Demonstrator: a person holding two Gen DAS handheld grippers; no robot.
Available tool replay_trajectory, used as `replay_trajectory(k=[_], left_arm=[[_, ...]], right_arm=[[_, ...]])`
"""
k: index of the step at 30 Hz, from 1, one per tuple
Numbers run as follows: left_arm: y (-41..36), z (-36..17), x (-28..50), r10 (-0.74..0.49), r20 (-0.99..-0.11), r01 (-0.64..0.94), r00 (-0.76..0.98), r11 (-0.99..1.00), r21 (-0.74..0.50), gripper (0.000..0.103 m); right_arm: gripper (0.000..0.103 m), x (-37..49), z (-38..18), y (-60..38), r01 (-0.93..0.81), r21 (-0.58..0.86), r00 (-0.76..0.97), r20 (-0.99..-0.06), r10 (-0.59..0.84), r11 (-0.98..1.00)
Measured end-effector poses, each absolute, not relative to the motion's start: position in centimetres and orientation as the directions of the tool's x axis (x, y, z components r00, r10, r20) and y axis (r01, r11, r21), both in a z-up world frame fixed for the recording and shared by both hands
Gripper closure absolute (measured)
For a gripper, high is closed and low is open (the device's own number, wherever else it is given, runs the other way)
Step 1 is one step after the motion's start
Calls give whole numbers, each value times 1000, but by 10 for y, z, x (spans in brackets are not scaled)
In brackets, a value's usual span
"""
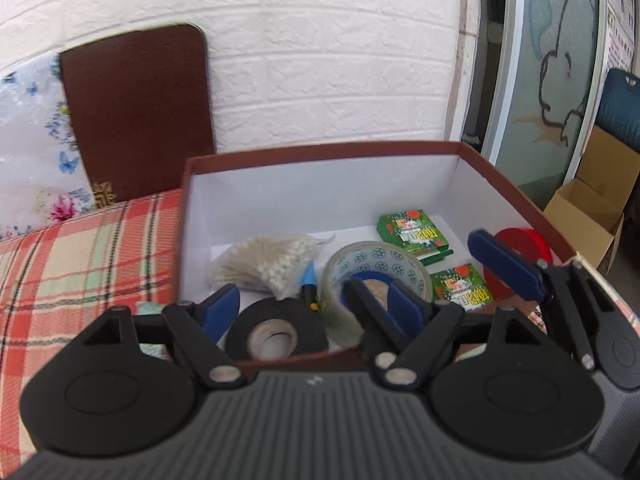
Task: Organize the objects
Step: 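Move the left tool to the green-and-white snack packet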
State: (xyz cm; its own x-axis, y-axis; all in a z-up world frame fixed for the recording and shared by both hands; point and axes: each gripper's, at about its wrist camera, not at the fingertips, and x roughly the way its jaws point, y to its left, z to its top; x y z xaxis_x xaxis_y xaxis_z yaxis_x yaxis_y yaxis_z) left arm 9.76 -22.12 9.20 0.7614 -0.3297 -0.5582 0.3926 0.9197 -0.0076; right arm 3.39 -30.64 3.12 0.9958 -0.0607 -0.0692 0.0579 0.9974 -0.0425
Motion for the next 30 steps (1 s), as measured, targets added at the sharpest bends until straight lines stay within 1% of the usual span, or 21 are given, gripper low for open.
replay_trajectory(k=[2,4,5,6,7,10,12,13,14,15,17,19,21,22,23,24,25,27,28,29,30], left_arm=[[-200,95,84,-364,-529,413,766,910,-29,19],[-177,98,68,-421,-493,459,761,887,-49,28],[-167,99,58,-429,-474,471,769,882,-34,26],[-159,99,49,-397,-459,448,795,894,2,17],[-150,97,42,-377,-446,433,812,901,27,15],[-111,87,29,-366,-448,411,816,912,4,14],[-83,76,30,-299,-471,338,830,941,-1,14],[-68,70,34,-247,-487,284,838,959,1,15],[-53,63,39,-176,-510,214,842,977,15,15],[-36,56,45,-110,-535,143,838,989,21,16],[3,41,54,-26,-569,22,822,1000,-13,17],[38,25,61,66,-590,-93,805,995,-16,17],[67,4,66,133,-615,-175,778,984,-9,16],[77,-4,64,136,-589,-178,796,984,-14,14],[84,-5,57,94,-556,-160,826,985,-71,11],[89,-2,56,66,-543,-152,837,981,-116,10],[89,-1,57,63,-545,-151,836,981,-119,9],[82,-1,59,61,-543,-135,837,986,-98,8],[80,-1,59,50,-540,-124,840,987,-101,8],[84,-2,58,38,-536,-117,843,986,-115,8],[88,-3,56,27,-532,-114,846,985,-133,7]], right_arm=[[25,26,31,-303,45,-15,996,-82,-46,999],[23,16,31,-296,18,3,996,-84,-18,1000],[24,12,30,-290,23,-8,996,-87,-24,1000],[24,8,28,-284,34,-27,996,-85,-36,999],[22,4,28,-278,35,-41,995,-87,-38,999],[23,-7,27,-257,-30,-43,993,-115,25,999],[25,-14,24,-233,-85,-90,989,-129,73,992],[27,-16,22,-220,-131,-114,983,-147,114,985],[32,-17,21,-208,-176,-133,974,-169,153,975],[33,-17,21,-196,-212,-152,966,-185,183,965],[36,-11,21,-177,-262,-195,952,-213,219,945],[40,5,22,-163,-290,-219,939,-251,234,932],[44,31,24,-153,-287,-224,930,-299,214,931],[44,45,25,-149,-275,-225,927,-322,195,935],[44,60,26,-144,-253,-227,924,-346,165,940],[44,75,26,-141,-228,-230,921,-365,134,946],[42,87,24,-137,-197,-235,920,-379,97,952],[33,103,17,-124,-124,-289,933,-360,13,949],[26,105,10,-117,-105,-321,933,-360,-18,941],[21,111,3,-108,-89,-362,928,-369,-55,928],[23,121,-4,-99,-68,-412,918,-382,-104,909]])
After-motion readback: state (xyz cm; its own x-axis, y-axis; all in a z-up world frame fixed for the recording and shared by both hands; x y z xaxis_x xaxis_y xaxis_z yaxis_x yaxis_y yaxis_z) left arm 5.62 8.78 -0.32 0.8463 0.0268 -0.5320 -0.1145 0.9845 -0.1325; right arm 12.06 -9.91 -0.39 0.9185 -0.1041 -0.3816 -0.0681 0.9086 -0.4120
